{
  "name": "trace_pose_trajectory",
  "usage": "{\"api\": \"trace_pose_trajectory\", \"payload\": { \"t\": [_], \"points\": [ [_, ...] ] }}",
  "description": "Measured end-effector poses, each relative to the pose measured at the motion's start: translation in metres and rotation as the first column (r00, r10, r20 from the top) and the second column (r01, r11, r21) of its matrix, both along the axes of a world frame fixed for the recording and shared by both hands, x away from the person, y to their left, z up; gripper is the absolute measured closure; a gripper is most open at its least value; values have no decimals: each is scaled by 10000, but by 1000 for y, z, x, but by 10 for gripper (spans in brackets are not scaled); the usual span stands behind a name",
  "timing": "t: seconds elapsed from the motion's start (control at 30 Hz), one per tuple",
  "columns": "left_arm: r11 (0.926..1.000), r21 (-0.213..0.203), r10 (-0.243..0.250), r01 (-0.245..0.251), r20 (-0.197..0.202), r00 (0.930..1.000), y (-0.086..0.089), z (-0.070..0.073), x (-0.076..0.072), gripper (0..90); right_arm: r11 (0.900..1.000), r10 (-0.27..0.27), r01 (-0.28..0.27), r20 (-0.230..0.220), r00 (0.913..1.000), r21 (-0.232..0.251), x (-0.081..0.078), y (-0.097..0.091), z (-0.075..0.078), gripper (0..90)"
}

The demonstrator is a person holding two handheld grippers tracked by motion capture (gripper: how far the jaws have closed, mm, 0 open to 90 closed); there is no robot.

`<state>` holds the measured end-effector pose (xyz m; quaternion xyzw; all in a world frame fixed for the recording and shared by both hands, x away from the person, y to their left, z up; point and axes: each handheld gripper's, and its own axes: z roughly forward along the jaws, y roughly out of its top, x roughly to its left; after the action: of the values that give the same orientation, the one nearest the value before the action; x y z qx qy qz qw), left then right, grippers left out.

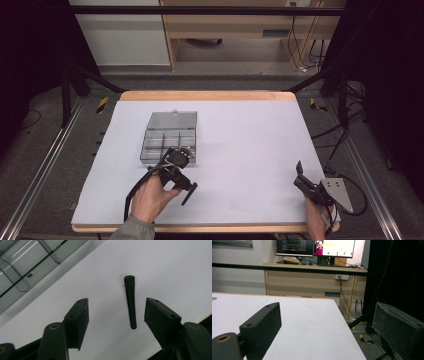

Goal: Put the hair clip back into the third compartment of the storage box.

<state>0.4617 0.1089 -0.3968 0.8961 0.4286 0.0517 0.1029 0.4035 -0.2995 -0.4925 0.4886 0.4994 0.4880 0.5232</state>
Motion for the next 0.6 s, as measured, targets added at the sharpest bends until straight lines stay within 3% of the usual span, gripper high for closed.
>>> {"api": "trace_pose_trajectory", "payload": {
  "t": [0.3, 0.6],
  "points": [
    [9997, 240, -88, 101, -522, 9986, -17, -17, 3, 474, 10000, -2, 2, -3, 10000, -4, 0, 0, 0, 84],
    [9993, 365, 154, -122, -897, 9959, -23, -30, 8, 513, 10000, -1, 1, -13, 10000, 4, 0, 0, 0, 84]
  ]
}}
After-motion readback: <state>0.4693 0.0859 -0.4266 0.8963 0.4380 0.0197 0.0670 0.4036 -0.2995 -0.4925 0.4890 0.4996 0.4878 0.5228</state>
